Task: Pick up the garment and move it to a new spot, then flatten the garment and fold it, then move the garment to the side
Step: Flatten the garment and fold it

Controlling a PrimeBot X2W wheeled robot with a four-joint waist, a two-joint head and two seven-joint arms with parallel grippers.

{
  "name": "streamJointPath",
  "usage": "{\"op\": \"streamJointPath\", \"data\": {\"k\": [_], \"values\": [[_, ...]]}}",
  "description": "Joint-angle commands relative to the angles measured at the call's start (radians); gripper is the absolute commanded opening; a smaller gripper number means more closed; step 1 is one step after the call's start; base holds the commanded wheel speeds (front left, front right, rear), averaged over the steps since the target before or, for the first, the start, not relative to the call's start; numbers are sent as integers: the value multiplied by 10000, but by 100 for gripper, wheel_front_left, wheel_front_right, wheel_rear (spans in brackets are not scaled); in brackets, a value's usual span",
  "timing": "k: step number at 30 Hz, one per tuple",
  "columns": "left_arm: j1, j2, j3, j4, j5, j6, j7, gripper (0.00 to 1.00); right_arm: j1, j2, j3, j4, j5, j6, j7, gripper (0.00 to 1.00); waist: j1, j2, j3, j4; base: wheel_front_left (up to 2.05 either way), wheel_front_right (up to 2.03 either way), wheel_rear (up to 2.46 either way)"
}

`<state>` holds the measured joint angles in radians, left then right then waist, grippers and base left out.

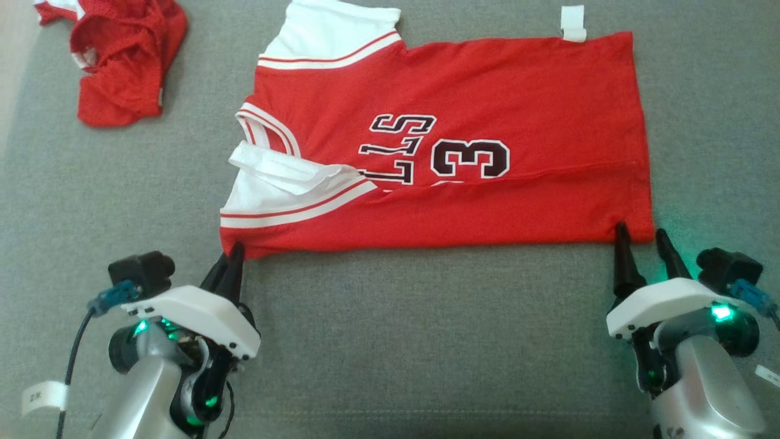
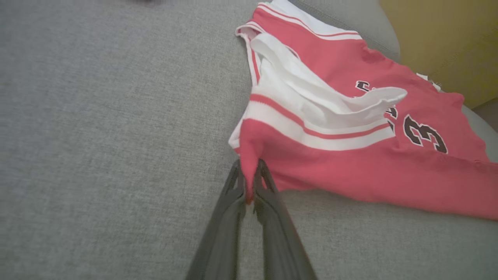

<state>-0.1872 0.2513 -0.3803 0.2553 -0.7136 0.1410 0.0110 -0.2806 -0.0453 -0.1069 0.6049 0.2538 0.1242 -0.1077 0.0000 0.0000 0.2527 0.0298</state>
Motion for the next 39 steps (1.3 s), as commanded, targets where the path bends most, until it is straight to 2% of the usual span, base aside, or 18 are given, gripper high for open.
{"op": "streamJointPath", "data": {"k": [1, 2, 4, 6, 12, 17, 22, 28, 29, 30, 31, 32, 33, 34, 39], "values": [[-133, 226, 410, -325, 79, 65, -153, 0, -257, -49, 324, 55, 20, 65, 144, 69, 0, 0, -64, 55, 0, 0, 0], [-119, 232, 412, -329, 83, 65, -186, 0, -293, -49, 384, 220, 39, 65, 216, 48, 0, 0, -91, 70, 0, 0, 0], [-91, 241, 420, -340, 84, 59, -254, 0, -341, -49, 434, 475, 54, 65, 294, 27, 0, 0, -162, 83, 0, 0, 0], [-45, 263, 425, -370, 91, 65, -309, 0, -358, -49, 410, 601, 65, 65, 261, 0, 0, 0, -240, 63, 0, 0, 0], [305, 458, 362, -836, 160, 39, -384, 0, -79, -49, 142, 153, -178, 65, 122, 0, 0, 0, -472, -81, 0, 0, 0], [1153, 799, 208, -1896, 287, 249, -151, 0, 894, -49, -143, -1254, -598, 65, 663, 0, 0, 0, -522, -194, 0, 0, 0], [2296, 1025, -13, -2899, 291, 638, 284, 0, 2247, -49, -150, -2889, -533, 65, 1522, 0, 0, 0, -482, -351, 0, 0, 0], [2976, 1070, -252, -3394, 231, 919, 674, 0, 3085, -49, -123, -3872, -116, 65, 2084, 0, 0, 0, -442, -566, 0, 0, 0], [2988, 1058, -266, -3412, 237, 957, 694, 0, 3127, -49, -103, -3923, -76, 65, 2101, 9, 0, 0, -441, -593, 0, 0, 0], [2987, 1040, -279, -3427, 235, 989, 718, 0, 3159, -49, -81, -3963, -56, 65, 2116, 37, 0, 0, -439, -621, 0, 0, 0], [2977, 1034, -291, -3445, 241, 1010, 734, 9, 3180, -49, -70, -3999, -37, 65, 2126, 95, 0, 0, -438, -648, 0, 0, 0], [2965, 1038, -294, -3468, 252, 1022, 734, 40, 3198, -49, -63, -4039, -24, 65, 2123, 100, 0, 0, -432, -678, 0, 0, 0], [2951, 1050, -285, -3496, 259, 1029, 727, 96, 3219, -49, -66, -4080, -20, 65, 2121, 100, 0, 0, -426, -709, 0, 0, 0], [2932, 1081, -261, -3531, 279, 1047, 717, 100, 3240, -49, -86, -4124, -27, 65, 2107, 100, 0, 0, -423, -740, 0, 0, 0], [2670, 1317, 81, -3820, 448, 1179, 483, 100, 3294, -49, -308, -4556, -81, 65, 1975, 100, 0, 0, -368, -912, 0, 0, 0]]}}
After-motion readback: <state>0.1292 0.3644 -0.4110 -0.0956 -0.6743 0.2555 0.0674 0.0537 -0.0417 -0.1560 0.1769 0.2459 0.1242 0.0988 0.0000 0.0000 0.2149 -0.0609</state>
